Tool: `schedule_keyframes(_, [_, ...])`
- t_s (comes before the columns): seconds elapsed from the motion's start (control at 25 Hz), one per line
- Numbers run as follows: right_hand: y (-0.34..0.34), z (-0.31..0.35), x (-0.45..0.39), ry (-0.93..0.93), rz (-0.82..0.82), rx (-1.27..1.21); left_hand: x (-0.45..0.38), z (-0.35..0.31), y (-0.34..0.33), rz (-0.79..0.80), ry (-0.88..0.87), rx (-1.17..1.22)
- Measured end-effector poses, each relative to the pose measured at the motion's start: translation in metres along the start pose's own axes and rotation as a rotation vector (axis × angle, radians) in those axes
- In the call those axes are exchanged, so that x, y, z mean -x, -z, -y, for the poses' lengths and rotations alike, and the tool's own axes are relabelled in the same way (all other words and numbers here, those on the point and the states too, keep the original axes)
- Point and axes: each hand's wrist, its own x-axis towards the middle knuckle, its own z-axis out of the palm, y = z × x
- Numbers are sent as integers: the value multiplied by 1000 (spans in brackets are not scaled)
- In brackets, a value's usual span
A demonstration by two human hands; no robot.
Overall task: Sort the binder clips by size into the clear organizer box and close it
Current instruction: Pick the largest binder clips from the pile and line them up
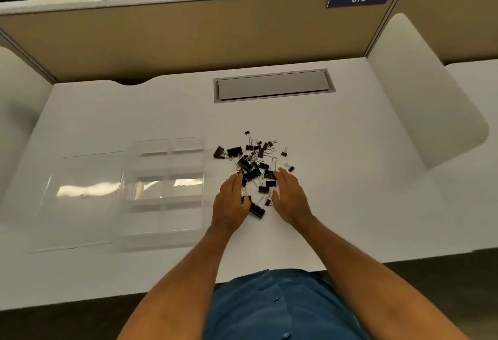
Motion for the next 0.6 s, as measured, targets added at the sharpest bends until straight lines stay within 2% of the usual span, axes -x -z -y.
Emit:
schedule_keyframes(0.08, [0,-5,-10,-2,46,6,-12,0,-1,-7,8,15])
schedule_keyframes(0.24, [1,-9,-36,-20,145,94,-44,-4,-3,17,-57,-100])
schedule_keyframes(0.4, [-1,-12,-51,-68,158,101,-65,-7,-10,124,-67,-231])
schedule_keyframes(0.6, [-2,-14,-58,-30,132,147,-74,-8,-15,104,-72,-381])
